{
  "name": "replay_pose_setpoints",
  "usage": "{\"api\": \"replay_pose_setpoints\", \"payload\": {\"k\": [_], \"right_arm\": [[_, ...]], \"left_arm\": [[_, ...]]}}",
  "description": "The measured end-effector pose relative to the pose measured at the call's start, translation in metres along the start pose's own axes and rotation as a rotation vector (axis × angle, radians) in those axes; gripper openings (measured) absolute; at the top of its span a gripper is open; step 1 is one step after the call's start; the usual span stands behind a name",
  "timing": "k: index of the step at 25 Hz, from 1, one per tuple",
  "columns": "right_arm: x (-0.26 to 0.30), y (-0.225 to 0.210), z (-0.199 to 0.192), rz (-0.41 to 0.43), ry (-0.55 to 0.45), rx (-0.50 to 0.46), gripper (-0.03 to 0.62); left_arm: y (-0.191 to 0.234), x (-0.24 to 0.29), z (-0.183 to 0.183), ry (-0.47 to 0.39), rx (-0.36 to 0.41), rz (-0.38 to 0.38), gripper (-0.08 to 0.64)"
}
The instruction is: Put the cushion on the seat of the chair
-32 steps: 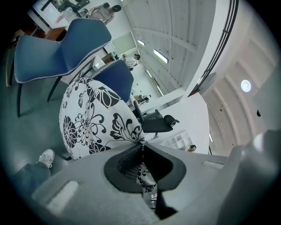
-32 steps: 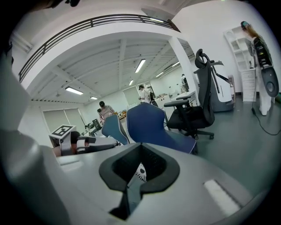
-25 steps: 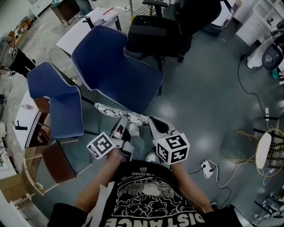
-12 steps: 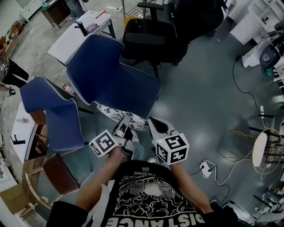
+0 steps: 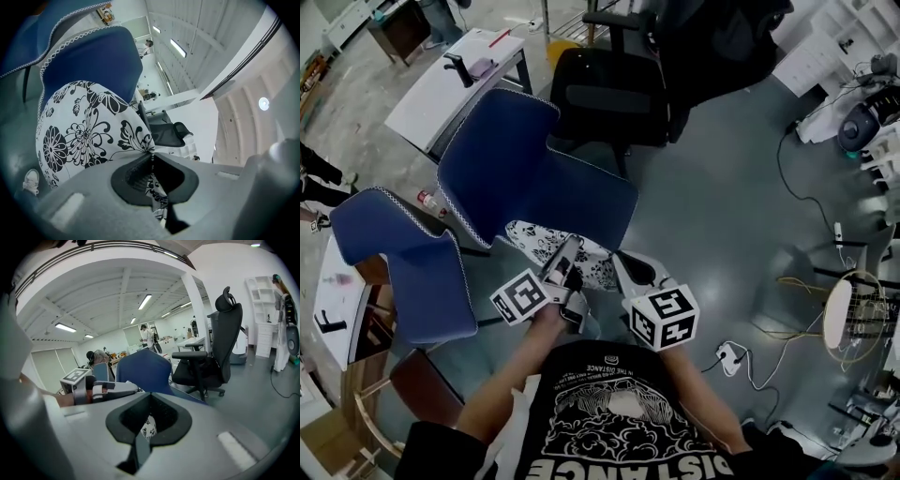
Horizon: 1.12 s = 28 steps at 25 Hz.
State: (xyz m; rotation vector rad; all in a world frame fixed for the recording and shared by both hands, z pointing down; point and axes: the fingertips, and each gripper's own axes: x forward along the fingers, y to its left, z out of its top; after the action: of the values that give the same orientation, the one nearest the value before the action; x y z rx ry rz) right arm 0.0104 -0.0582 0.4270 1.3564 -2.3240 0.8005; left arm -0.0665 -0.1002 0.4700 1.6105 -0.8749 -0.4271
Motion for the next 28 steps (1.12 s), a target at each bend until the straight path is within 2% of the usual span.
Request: {"api": "replay_pose_setpoints", "payload": {"k": [5, 11, 19, 28], "right_arm": [[0.013, 0.002, 0.005, -0.016, 0.019, -0.016, -0.002], [0.027, 0.0, 0.013, -0.013, 0.026, -0.038, -0.001], [0.049, -0.011, 0.026, 0.028, 0.021, -0.067, 0.0], [0.08, -0.037, 0.031, 0.106, 0.087, -0.082, -0.002]], "left_arm": [[0.008, 0.014, 0.011, 0.019, -0.01, -0.017, 0.01], [0.014, 0.027, 0.025, 0.001, -0.016, -0.023, 0.011], [0.021, 0.043, 0.038, -0.032, -0.008, -0.015, 0.011], [0.036, 0.078, 0.053, -0.079, -0.032, 0.034, 0.011]]}}
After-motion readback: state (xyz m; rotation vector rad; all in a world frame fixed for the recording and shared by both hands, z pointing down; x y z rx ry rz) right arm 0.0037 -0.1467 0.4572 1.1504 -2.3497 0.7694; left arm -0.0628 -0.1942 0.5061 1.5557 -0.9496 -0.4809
